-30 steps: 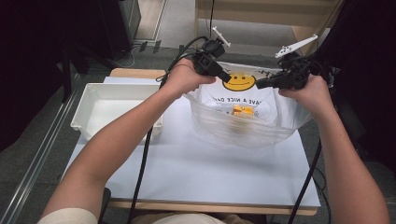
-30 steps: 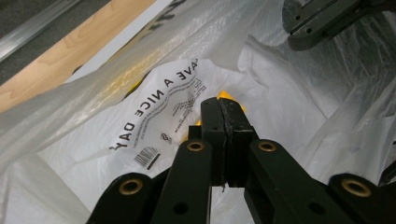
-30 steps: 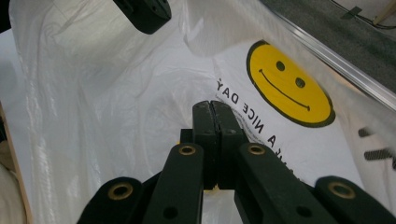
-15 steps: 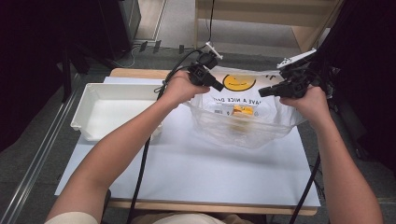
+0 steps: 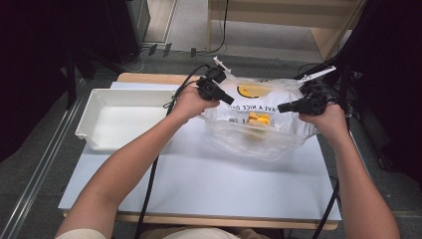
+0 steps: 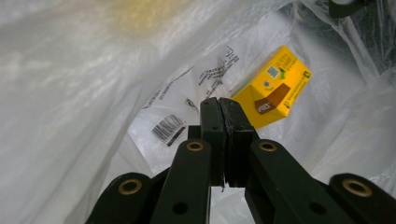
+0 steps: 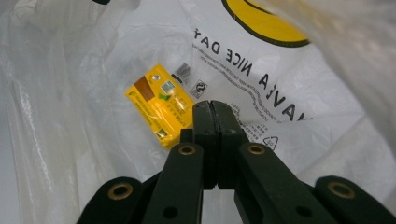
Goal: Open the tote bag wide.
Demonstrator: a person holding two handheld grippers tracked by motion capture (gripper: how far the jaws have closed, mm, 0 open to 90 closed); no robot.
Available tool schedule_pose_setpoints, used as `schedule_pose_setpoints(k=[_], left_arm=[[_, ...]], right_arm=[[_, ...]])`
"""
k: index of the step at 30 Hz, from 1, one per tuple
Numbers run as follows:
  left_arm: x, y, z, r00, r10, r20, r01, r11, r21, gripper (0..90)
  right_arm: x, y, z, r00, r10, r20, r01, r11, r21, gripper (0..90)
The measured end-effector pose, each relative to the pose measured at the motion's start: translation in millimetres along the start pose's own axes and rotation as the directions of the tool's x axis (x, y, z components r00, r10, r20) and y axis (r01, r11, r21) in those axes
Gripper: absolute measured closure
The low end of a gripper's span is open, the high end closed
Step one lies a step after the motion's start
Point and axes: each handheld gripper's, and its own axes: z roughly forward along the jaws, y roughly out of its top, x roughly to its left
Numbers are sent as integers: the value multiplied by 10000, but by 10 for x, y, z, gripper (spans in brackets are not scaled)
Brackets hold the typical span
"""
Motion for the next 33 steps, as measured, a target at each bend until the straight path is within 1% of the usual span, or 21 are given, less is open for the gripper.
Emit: schedule_pose_setpoints(k=[1, 3, 4, 9, 10, 13, 17, 22, 29, 33], left_arm=[[10, -13, 15, 10000, -46, 17, 46, 10000, -12, 900], [23, -28, 33, 10000, -31, 7, 31, 10000, -33, 899], [39, -46, 58, 10000, -62, 59, 62, 10000, -75, 898], [93, -96, 154, 9998, -218, -1, 218, 9997, -67, 898], [119, -115, 198, 9996, -272, 35, 272, 9996, -37, 898], [135, -132, 237, 9995, -320, 73, 320, 9995, -29, 898], [167, -163, 299, 9992, -398, 46, 398, 9992, 13, 898], [208, -205, 349, 9982, -596, 57, 597, 9982, -5, 899], [253, -261, 432, 9975, -712, -32, 712, 9975, 26, 898], [287, -298, 490, 9967, -813, -68, 813, 9967, -9, 898]], right_arm=[[-8, -17, 10, 10000, 77, 26, -77, 10000, 4, 900], [-25, -39, 23, 9999, 83, 59, -83, 10000, -18, 900], [-50, -84, 47, 9997, 224, 115, -224, 9997, -9, 900], [-91, -174, 122, 9991, 387, 166, -388, 9992, 11, 900], [-96, -188, 138, 9991, 384, 167, -384, 9993, 9, 900], [-98, -226, 187, 9989, 472, 60, -472, 9989, 2, 900], [-98, -250, 252, 9990, 451, 45, -452, 9982, 383, 900], [-116, -297, 295, 9983, 579, 1, -579, 9975, 404, 900], [-167, -410, 371, 9963, 854, 54, -855, 9952, 474, 900], [-176, -462, 435, 9960, 890, 6, -889, 9947, 508, 900]])
